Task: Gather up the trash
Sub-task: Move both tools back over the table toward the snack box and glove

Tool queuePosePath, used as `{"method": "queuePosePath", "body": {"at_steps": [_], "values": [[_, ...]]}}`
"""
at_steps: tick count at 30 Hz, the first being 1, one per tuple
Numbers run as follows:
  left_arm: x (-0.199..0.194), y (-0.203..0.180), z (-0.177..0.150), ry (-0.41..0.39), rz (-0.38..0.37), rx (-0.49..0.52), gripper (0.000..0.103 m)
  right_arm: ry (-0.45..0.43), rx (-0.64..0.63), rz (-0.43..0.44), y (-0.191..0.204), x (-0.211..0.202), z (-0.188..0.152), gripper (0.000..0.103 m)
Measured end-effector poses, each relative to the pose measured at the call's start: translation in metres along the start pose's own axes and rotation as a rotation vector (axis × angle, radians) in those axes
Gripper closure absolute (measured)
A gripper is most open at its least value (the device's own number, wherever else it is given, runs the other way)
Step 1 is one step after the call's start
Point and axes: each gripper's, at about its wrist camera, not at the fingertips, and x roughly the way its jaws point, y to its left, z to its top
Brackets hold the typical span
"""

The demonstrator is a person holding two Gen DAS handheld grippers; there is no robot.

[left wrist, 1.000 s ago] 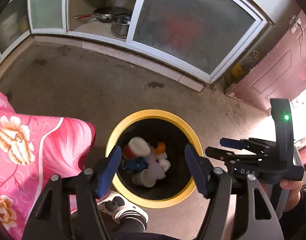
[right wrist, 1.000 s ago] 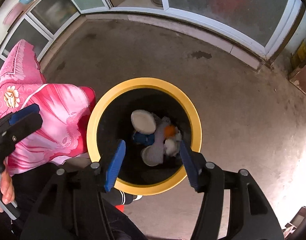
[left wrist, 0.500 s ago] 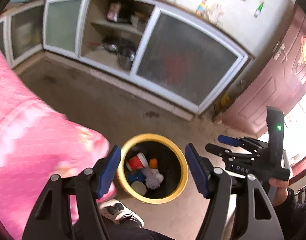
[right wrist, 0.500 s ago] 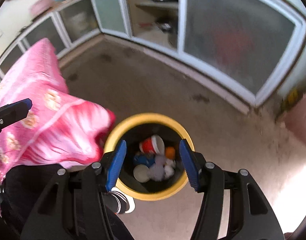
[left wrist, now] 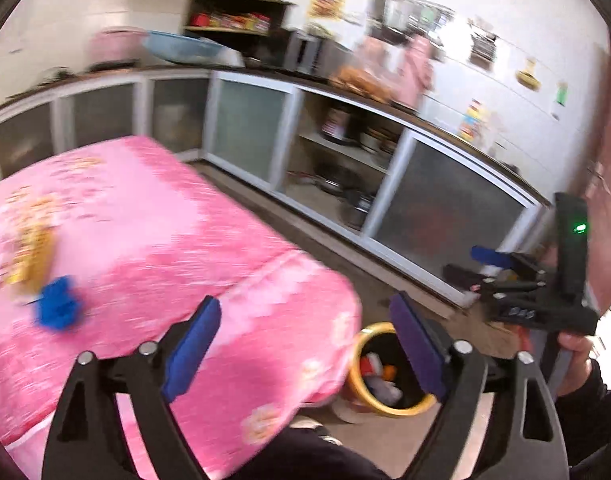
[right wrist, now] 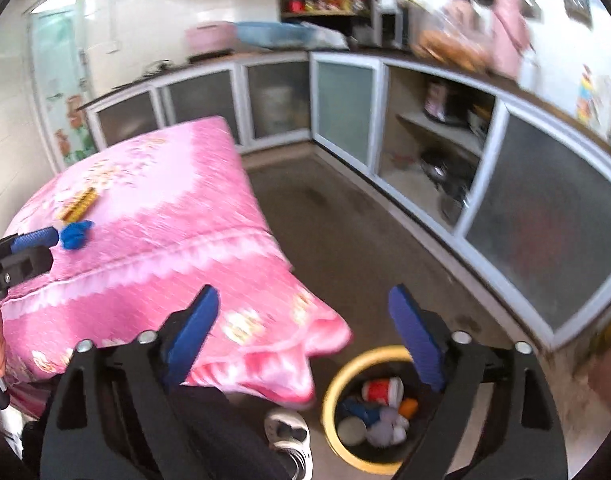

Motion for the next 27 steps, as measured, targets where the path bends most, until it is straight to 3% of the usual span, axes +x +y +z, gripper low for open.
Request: {"method": "queuePosePath", "body": {"at_steps": [6, 12, 19, 23, 27], "values": [[-0.062, 0.065, -0.017, -0.057, 0.180, -0.055, 0.010, -0.074, -0.139, 0.093, 0.077, -0.001, 0.030, 0.009], [-0.105, 0.115, -0.034, -0.092, 0.331, -0.109, 0.008, -0.100, -0.253, 0.179, 0.148, 0.011, 0.051, 0.008], [-0.129, 0.165, -0.055, -0.100, 0.415, -0.203, 0.008, -0.026, -0.305, 0.348, 0.213, 0.045, 0.075, 0.008], [-0.125, 0.187, -0.066, -0.085, 0.394, -0.264, 0.008, 0.059, -0.274, 0.493, 0.239, 0.075, 0.090, 0.008], [-0.110, 0.196, -0.071, -0.069, 0.383, -0.272, 0.008, 0.082, -0.277, 0.489, 0.257, 0.103, 0.100, 0.009]]}}
